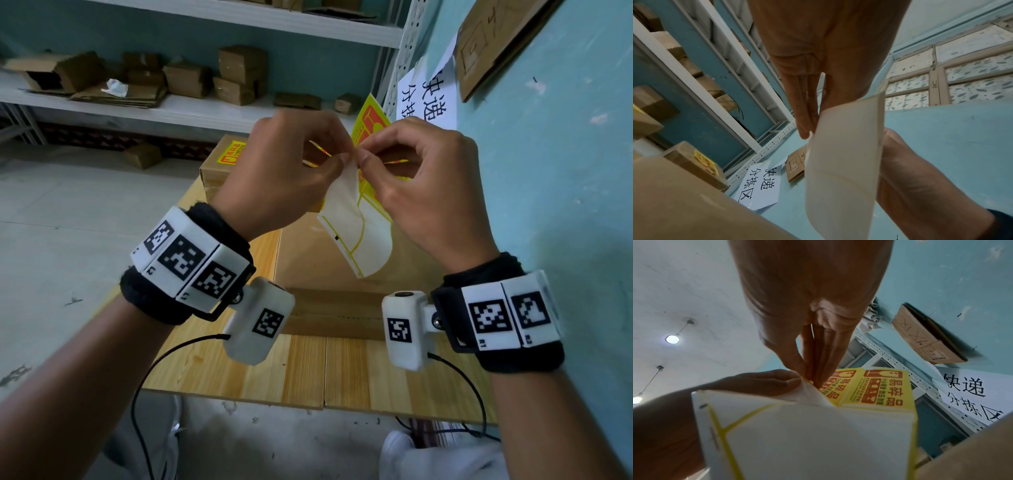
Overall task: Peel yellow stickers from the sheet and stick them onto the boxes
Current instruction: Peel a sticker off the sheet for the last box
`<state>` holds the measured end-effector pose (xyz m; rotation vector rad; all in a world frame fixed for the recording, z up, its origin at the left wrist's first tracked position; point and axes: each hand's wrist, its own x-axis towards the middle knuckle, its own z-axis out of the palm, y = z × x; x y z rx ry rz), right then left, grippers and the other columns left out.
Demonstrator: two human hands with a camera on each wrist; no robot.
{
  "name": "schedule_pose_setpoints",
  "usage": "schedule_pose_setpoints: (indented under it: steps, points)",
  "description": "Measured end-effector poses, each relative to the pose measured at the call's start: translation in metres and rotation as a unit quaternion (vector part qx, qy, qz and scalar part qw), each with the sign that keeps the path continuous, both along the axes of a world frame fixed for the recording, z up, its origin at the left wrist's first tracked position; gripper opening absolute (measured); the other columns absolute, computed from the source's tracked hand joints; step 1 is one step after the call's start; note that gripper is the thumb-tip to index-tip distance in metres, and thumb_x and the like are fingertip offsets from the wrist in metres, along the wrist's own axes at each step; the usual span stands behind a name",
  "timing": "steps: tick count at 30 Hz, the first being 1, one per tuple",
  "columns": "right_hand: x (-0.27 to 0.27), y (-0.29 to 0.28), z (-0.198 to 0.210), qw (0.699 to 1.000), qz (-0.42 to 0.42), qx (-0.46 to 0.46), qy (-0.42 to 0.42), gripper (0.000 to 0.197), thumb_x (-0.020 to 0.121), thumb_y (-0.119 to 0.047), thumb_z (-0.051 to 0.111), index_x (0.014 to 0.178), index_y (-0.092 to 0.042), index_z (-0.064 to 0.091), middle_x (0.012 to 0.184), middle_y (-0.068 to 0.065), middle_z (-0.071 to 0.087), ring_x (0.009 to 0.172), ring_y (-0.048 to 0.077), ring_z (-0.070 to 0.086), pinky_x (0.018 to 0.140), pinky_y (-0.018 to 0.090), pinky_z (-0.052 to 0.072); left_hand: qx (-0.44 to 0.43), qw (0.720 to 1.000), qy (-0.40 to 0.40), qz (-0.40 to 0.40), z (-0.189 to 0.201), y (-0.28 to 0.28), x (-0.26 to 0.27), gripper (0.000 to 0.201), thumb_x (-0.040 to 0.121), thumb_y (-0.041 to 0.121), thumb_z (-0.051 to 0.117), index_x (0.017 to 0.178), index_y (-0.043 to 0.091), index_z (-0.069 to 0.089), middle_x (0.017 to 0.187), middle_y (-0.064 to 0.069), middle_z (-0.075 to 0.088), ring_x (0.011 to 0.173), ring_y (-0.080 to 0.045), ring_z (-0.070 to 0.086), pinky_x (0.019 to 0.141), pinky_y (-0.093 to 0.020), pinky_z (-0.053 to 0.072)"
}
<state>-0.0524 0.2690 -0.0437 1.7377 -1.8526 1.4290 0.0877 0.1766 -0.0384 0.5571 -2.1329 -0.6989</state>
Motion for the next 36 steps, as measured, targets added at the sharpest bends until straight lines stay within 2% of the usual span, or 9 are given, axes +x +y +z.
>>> schedule_pose_setpoints:
  steps: [3,8,14,18,20,22,27,32,36]
  points:
    - [-0.0005,-0.0002,-0.0006,1.0,0.002,-0.004,0.002,0.01,0.088,-0.016,0.069,0.09,-0.008,0.075,0.089,0.003,0.073,0.079,0.008,0.069,0.075,0.026,0.057,-0.015,1.0,-0.009,0.004,0.0004,-0.0008,0.0005,0.008,0.091,0.018,0.065,0.097,0.019,0.07,0.092,0.01,0.068,0.084,0.004,0.065,0.074,-0.019,0.055]
    - [-0.0002,-0.0008,-0.0011,1.0,0.001,-0.007,0.014,0.012,0.088,-0.016,0.068,0.09,-0.006,0.074,0.088,0.004,0.072,0.078,0.01,0.068,0.074,0.025,0.057,-0.007,1.0,-0.016,0.002,0.0012,-0.0011,0.0008,0.007,0.091,0.02,0.065,0.096,0.023,0.069,0.09,0.018,0.065,0.084,0.009,0.063,0.072,-0.016,0.055]
    - [-0.0025,-0.0028,-0.0023,0.999,-0.004,-0.015,0.032,0.01,0.086,-0.013,0.066,0.084,-0.004,0.071,0.086,0.007,0.068,0.076,0.014,0.066,0.073,0.026,0.054,0.013,1.0,-0.015,-0.006,0.0012,-0.0004,0.0021,0.006,0.091,0.022,0.065,0.096,0.023,0.068,0.097,0.009,0.07,0.084,0.001,0.068,0.072,-0.029,0.06]
    - [-0.0032,-0.0034,-0.0031,0.998,-0.003,-0.022,0.052,0.007,0.084,-0.009,0.066,0.082,-0.003,0.069,0.091,0.009,0.064,0.079,0.012,0.061,0.074,0.01,0.047,0.046,0.999,-0.007,-0.015,0.0001,-0.0004,0.0006,0.005,0.09,0.019,0.066,0.095,0.017,0.068,0.096,0.004,0.072,0.083,-0.003,0.07,0.075,-0.037,0.059]
    - [-0.0032,-0.0038,-0.0035,0.998,-0.004,-0.026,0.053,0.007,0.085,-0.009,0.066,0.081,-0.004,0.069,0.094,0.01,0.062,0.081,0.011,0.06,0.075,0.006,0.044,0.058,0.998,-0.005,-0.019,0.0002,-0.0006,0.0002,0.006,0.09,0.017,0.066,0.095,0.015,0.068,0.094,0.003,0.073,0.084,-0.003,0.07,0.078,-0.034,0.059]
    - [-0.0038,-0.004,-0.0036,0.998,-0.008,-0.028,0.055,0.008,0.086,-0.011,0.066,0.082,-0.004,0.068,0.096,0.011,0.062,0.083,0.012,0.06,0.076,0.008,0.045,0.076,0.997,-0.006,-0.018,0.0007,-0.0007,0.0008,0.006,0.091,0.018,0.065,0.096,0.014,0.067,0.093,0.002,0.074,0.084,-0.002,0.07,0.078,-0.033,0.058]
    - [-0.005,-0.0034,-0.0023,0.998,-0.01,-0.035,0.058,0.01,0.087,-0.011,0.065,0.083,-0.002,0.068,0.094,0.012,0.062,0.083,0.015,0.061,0.076,0.018,0.051,0.114,0.993,-0.003,-0.028,0.0025,0.0004,0.0032,0.008,0.093,0.019,0.063,0.098,0.013,0.066,0.089,0.001,0.076,0.082,-0.005,0.072,0.077,-0.042,0.06]
    - [-0.0036,-0.0041,-0.0031,0.998,-0.005,-0.039,0.054,0.009,0.086,-0.009,0.065,0.082,-0.001,0.067,0.093,0.012,0.062,0.082,0.017,0.061,0.075,0.022,0.051,0.122,0.992,-0.01,-0.027,0.0026,0.0004,0.0028,0.008,0.094,0.017,0.062,0.099,0.014,0.065,0.087,0.0,0.076,0.081,-0.007,0.072,0.077,-0.043,0.059]
    - [-0.0012,-0.005,-0.0045,0.998,0.001,-0.036,0.056,0.009,0.086,-0.008,0.065,0.082,-0.001,0.067,0.093,0.012,0.062,0.082,0.016,0.061,0.075,0.019,0.05,0.113,0.993,-0.014,-0.031,-0.0008,-0.0005,0.0009,0.016,0.091,0.015,0.063,0.106,0.017,0.068,0.09,0.001,0.076,0.086,-0.01,0.072,0.081,-0.044,0.058]
